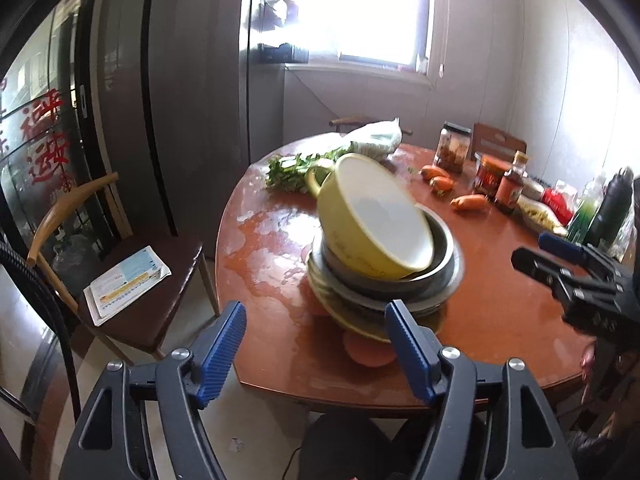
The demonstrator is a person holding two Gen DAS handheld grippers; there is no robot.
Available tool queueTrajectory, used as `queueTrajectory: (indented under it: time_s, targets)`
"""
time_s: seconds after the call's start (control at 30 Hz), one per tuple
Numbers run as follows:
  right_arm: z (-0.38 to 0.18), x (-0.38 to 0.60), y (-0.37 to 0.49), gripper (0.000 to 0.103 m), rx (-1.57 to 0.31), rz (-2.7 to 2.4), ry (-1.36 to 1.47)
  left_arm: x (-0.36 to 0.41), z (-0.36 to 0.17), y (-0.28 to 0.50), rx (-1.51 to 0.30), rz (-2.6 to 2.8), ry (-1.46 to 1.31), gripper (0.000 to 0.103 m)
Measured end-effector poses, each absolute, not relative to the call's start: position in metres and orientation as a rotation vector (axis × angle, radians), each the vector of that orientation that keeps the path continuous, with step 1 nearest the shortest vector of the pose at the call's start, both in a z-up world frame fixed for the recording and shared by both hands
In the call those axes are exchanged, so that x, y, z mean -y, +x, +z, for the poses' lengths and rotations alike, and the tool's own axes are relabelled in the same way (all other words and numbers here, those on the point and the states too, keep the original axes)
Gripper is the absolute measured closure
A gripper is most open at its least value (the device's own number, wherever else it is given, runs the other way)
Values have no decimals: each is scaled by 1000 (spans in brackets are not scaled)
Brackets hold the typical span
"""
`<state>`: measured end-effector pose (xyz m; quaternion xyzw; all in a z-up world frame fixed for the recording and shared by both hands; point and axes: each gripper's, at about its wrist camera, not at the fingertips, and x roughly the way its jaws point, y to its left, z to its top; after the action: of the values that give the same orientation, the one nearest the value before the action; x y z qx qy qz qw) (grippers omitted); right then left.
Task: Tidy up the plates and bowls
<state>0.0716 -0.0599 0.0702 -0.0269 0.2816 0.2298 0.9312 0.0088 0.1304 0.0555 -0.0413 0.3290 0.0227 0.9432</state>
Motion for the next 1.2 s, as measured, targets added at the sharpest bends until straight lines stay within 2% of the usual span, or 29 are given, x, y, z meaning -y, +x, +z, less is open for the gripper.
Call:
queueTrajectory:
  time_s: [0.33,0.63,1.2]
  targets:
    - [84,66,19,18,-516,498,-62,-113,53,-18,-657,118,-108,26]
    - [64,75,-5,18,-546,466,-7,-92,28,-39,-677,171,-88,20]
    - [29,79,-15,17,-617,459,-4,-74,-11,-41,-761,188,-104,20]
